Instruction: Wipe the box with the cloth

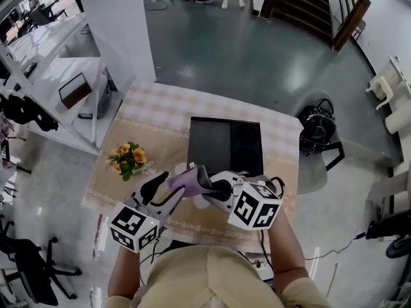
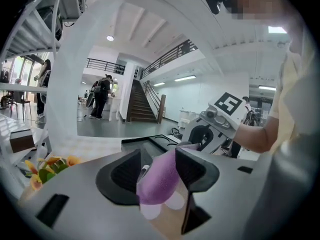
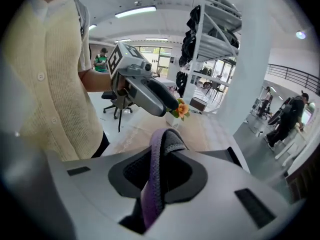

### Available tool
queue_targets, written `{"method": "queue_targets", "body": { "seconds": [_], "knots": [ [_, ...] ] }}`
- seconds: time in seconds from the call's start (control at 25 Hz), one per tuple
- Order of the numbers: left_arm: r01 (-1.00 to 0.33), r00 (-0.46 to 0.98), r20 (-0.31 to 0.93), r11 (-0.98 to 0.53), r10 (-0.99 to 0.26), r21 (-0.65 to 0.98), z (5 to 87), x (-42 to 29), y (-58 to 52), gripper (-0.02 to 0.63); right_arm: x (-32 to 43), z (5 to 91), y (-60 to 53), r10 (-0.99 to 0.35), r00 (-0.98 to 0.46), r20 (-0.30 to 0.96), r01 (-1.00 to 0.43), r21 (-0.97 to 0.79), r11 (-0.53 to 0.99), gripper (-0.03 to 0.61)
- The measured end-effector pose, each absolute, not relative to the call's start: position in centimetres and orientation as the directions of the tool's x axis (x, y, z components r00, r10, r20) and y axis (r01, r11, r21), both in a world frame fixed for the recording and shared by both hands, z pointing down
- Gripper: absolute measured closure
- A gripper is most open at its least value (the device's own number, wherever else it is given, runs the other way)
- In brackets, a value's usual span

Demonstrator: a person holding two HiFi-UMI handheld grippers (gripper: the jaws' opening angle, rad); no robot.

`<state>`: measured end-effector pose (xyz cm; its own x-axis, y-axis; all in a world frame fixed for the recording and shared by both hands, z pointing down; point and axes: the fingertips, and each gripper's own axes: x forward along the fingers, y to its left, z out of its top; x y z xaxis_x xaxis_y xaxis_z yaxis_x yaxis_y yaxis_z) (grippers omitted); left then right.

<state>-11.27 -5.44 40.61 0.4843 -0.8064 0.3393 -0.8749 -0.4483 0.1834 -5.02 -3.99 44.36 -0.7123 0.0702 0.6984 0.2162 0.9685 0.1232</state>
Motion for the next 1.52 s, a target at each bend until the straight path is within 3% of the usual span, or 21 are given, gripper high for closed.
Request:
{"method": "queue_targets", "body": {
  "seconds": [0.24, 0.84, 1.08, 1.52],
  "knots": [
    [-0.832, 0.55, 0.286, -0.484, -0.785, 0.272, 39.0, -9.8, -7.1, 0.407, -2.3, 42.3, -5.5, -0.068, -0.797, 0.6, 0.008, 0.123, 0.992, 0.509],
    [-0.868, 0.497, 0.284, -0.466, -0.82, 0.172, 38.8, -7.5, -10.5, 0.429, 2.5, 38.9, -9.7, -0.499, -0.784, 0.369, -0.528, 0.024, 0.849, 0.508],
    [-0.88, 0.473, 0.287, -0.432, -0.833, 0.197, 39.0, -7.9, -11.2, 0.457, 3.8, 38.5, -10.6, -0.616, -0.731, 0.293, -0.647, -0.014, 0.762, 0.509],
    [-0.933, 0.358, 0.288, -0.333, -0.888, 0.133, 38.9, -9.3, -11.3, 0.482, 4.9, 38.5, -11.4, -0.708, -0.661, 0.249, -0.744, -0.097, 0.661, 0.509]
  ]
}}
